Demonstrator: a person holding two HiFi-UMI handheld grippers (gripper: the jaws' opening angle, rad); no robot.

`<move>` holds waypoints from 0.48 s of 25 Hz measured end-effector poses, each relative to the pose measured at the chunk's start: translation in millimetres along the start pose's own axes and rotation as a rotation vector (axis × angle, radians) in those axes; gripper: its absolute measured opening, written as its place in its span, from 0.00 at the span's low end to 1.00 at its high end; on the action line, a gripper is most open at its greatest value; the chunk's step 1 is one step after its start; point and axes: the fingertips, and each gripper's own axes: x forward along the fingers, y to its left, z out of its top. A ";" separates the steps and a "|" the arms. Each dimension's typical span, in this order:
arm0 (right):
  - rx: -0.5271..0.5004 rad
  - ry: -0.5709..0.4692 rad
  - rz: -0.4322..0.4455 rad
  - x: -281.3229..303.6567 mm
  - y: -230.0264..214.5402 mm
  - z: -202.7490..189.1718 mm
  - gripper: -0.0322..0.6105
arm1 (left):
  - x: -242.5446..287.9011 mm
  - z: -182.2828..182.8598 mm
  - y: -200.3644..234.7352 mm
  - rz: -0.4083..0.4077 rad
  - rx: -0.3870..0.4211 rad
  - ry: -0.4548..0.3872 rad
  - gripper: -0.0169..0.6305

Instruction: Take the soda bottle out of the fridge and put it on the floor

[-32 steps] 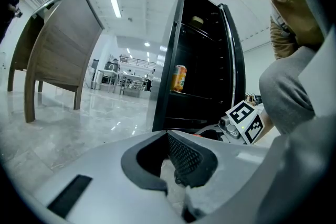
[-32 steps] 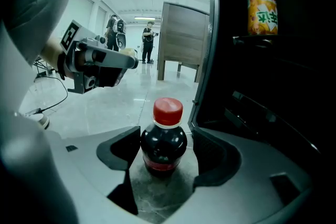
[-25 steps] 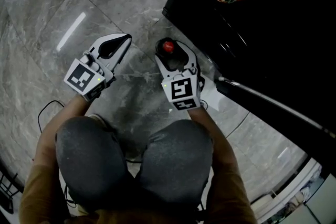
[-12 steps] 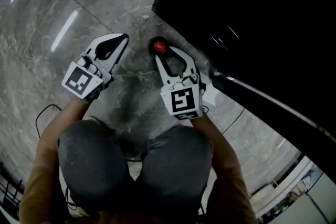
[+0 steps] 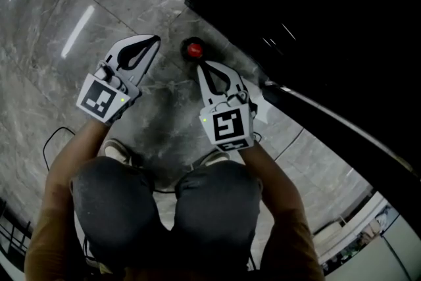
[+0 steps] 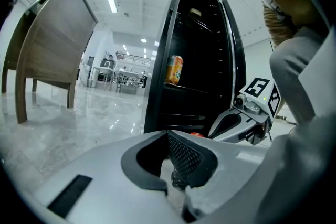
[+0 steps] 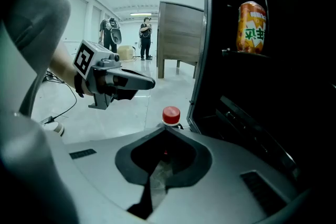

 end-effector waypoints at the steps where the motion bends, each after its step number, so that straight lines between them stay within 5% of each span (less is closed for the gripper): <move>1: 0.012 0.002 0.003 -1.7 1.9 3.4 0.05 | -1.5 4.9 -4.4 0.003 0.027 0.010 0.02; 5: 0.068 0.010 -0.010 -4.3 0.0 21.1 0.05 | -10.0 15.9 -16.5 0.005 0.071 0.049 0.02; 12: 0.088 0.037 0.031 -30.0 21.5 84.6 0.05 | -65.4 62.5 -43.5 0.015 -0.034 0.078 0.02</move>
